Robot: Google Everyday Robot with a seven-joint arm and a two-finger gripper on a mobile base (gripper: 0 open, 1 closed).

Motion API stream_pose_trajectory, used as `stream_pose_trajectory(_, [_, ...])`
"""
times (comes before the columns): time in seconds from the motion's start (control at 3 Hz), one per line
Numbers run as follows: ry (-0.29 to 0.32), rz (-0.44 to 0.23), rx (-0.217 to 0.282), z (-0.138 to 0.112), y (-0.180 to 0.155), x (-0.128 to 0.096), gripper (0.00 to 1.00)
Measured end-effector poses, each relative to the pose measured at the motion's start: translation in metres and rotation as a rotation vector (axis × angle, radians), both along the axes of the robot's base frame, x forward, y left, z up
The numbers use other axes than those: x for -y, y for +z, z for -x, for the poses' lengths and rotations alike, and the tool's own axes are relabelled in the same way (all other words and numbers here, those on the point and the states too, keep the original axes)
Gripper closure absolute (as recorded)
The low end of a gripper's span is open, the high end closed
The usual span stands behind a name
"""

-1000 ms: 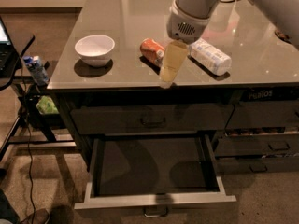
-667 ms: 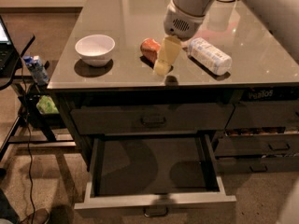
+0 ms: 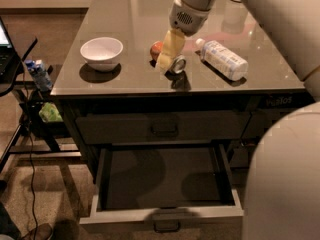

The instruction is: Place coke can into middle drawer

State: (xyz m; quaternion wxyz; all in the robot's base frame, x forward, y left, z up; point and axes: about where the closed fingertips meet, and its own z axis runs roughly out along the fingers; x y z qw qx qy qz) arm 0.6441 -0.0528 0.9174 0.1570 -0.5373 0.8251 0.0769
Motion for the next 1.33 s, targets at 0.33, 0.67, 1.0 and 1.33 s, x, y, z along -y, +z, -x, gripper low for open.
stream_pose_trajectory(0.33, [-0.012,-0.007,-0.017,-0.018,-0.005,-0.008,0.00])
stream_pose_trajectory(0.67, [-0.017,-0.008,-0.033,-0.033,-0.012,-0.016,0.00])
stream_pose_trajectory(1.0, [-0.027,-0.015,-0.047,-0.043,-0.021,-0.018,0.00])
stream_pose_trajectory(1.33, [-0.038,-0.024,-0.058,-0.050,-0.031,-0.016,0.00])
